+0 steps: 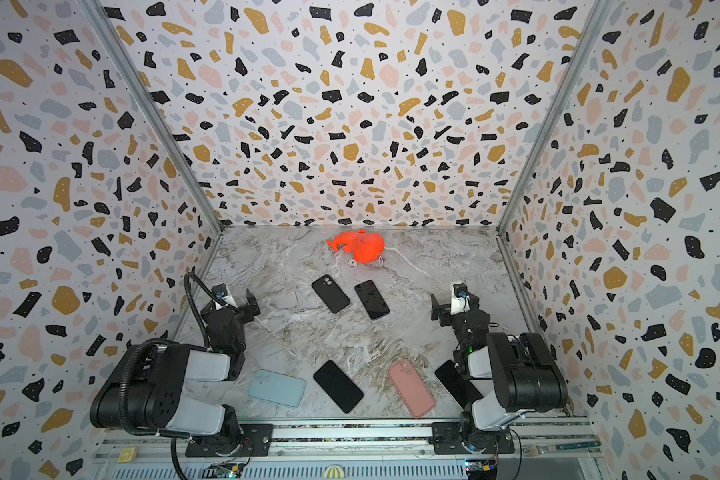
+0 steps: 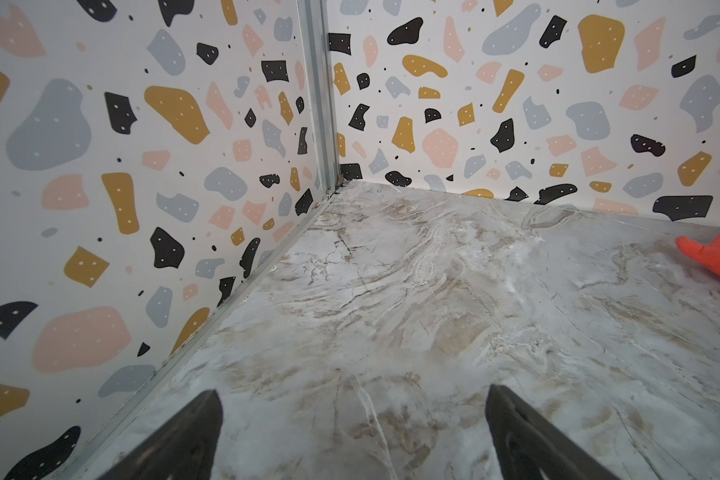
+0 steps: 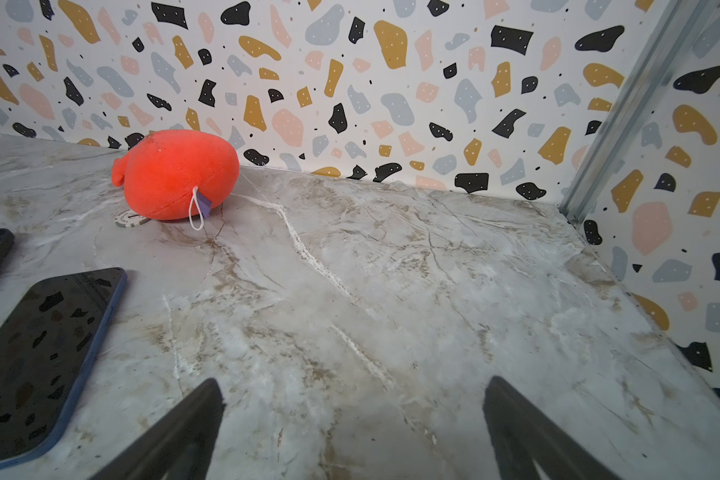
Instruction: Put the phone into the phone case
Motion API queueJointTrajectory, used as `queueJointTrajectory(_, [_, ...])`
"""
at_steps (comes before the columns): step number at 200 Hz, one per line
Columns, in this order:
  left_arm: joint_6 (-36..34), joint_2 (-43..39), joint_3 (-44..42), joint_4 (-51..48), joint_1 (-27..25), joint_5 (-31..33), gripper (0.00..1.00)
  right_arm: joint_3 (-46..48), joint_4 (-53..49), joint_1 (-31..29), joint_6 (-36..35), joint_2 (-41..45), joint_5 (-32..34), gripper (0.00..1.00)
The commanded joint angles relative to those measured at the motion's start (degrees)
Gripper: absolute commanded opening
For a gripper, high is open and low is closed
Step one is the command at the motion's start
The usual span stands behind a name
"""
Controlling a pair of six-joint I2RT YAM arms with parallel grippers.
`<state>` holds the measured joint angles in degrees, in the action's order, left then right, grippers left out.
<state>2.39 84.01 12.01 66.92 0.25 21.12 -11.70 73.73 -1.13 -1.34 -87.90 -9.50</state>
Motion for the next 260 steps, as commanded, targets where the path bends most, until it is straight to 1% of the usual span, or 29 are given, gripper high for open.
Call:
queueJointTrajectory(1, [0.25,-0.76,-0.06,2.69,-0.1,0.93,1.0,0.45,1.32,0.07,0.47,1.01,-0.44,0.99])
queueJointTrajectory(260, [0.24,-0.74,-0.06,2.56,-0.16,0.94,1.0,0.81,1.93,0.14,0.55,1.08,-0.59,0.99])
